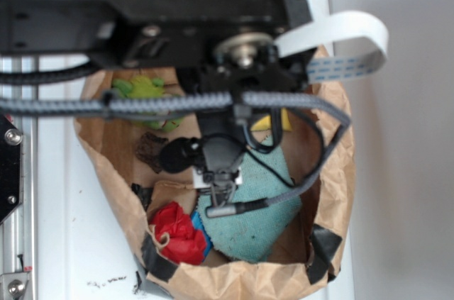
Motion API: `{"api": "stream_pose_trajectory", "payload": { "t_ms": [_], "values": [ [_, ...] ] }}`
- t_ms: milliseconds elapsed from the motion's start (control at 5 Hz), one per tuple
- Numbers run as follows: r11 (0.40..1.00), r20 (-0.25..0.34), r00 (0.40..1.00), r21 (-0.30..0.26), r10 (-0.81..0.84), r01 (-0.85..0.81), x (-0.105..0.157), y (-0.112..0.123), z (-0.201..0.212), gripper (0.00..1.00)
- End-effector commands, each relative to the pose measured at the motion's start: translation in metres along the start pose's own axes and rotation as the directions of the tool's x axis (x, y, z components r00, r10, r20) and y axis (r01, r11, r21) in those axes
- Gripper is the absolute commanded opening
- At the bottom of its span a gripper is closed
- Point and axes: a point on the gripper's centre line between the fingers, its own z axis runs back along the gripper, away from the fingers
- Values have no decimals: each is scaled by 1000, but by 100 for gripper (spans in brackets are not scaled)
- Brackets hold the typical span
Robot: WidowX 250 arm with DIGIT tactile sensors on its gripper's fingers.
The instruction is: Grab the green sponge.
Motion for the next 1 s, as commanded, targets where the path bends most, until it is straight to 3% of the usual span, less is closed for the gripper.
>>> {"api": "stream_pose_trajectory", "payload": {
  "t_ms": [0, 200, 400, 800],
  "values": [
    [1000, 64, 998, 13, 17, -18, 13, 8, -9, 100],
    [999, 44, 998, -16, 44, -44, 15, 15, -28, 100],
    [998, 42, 998, 15, 54, -55, 22, 17, -39, 100],
    [996, 46, 995, 9, 87, -88, 25, 16, -48, 100]
  ]
}}
